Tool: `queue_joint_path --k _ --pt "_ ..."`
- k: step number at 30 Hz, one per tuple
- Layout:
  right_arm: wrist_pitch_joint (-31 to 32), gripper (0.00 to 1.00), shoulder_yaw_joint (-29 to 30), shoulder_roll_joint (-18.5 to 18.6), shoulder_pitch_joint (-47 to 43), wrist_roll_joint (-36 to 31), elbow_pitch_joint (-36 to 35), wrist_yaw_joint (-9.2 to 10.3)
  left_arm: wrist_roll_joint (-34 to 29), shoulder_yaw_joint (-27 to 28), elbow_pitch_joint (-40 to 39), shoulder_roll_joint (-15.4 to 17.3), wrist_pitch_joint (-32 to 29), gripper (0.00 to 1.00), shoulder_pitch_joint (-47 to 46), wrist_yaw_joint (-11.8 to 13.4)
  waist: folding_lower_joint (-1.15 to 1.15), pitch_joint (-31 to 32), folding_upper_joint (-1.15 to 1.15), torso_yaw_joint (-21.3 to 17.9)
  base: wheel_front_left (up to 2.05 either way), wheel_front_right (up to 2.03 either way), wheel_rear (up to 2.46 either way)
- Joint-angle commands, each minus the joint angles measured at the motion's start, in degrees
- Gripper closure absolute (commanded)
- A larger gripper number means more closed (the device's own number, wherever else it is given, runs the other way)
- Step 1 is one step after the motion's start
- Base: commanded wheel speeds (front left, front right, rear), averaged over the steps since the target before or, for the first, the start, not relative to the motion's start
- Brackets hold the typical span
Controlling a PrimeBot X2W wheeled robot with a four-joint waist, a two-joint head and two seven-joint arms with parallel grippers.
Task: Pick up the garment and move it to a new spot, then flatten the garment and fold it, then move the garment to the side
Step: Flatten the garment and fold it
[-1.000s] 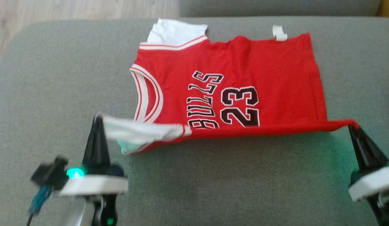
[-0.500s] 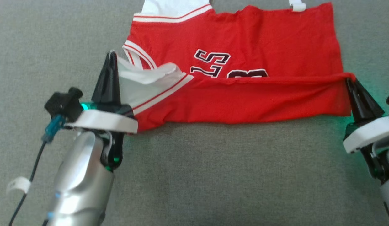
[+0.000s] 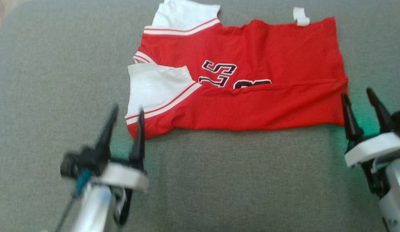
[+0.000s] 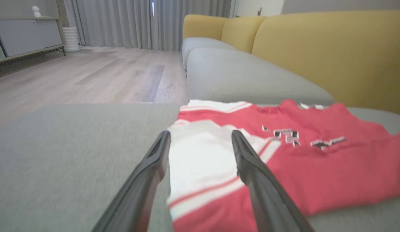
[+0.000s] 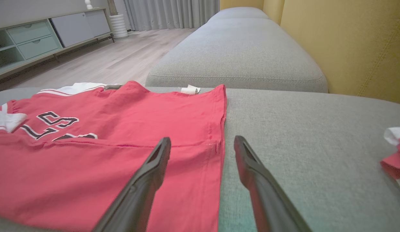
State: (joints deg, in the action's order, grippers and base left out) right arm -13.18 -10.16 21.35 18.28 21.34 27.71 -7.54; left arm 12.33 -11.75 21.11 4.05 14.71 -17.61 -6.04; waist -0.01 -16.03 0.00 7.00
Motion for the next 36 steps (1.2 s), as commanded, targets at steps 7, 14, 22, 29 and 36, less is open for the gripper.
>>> queue_joint_path --k 7,14,22,29,36 --pt "-1.42 0.0 -0.56 -1.11 -3.63 -0.03 -0.44 0.05 -2.3 1.04 3.7 0.75 0.29 0.0 5.77 1.26 0.01 2.73 0.0 -0.94 0.0 0.0 0.0" --pt "-1.66 0.0 -0.97 -1.37 -2.88 -0.08 -0.4 0.05 -3.44 1.36 11.5 1.92 0.29 0.0 2.83 1.49 0.01 1.28 0.0 -2.08 0.0 0.0 0.0" --pt "-1.7 0.0 -0.59 -0.5 -2.75 0.31 1.69 0.05 -2.69 0.92 14.75 1.62 0.29 1.0 0.48 -0.12 0.01 0.86 0.0 -1.93 0.0 0.0 0.0" --pt "-0.52 0.0 -0.55 -0.92 -1.01 0.84 5.13 0.05 -3.73 0.46 13.1 3.0 0.29 1.0 1.34 -0.64 0.01 1.75 0.0 -0.81 0.0 0.0 0.0" --pt "4.53 0.47 -3.23 -1.82 1.11 3.07 9.9 0.05 -4.21 -0.29 12.36 3.95 0.29 1.0 0.89 -0.97 0.01 1.41 0.0 0.24 0.0 0.0 0.0"
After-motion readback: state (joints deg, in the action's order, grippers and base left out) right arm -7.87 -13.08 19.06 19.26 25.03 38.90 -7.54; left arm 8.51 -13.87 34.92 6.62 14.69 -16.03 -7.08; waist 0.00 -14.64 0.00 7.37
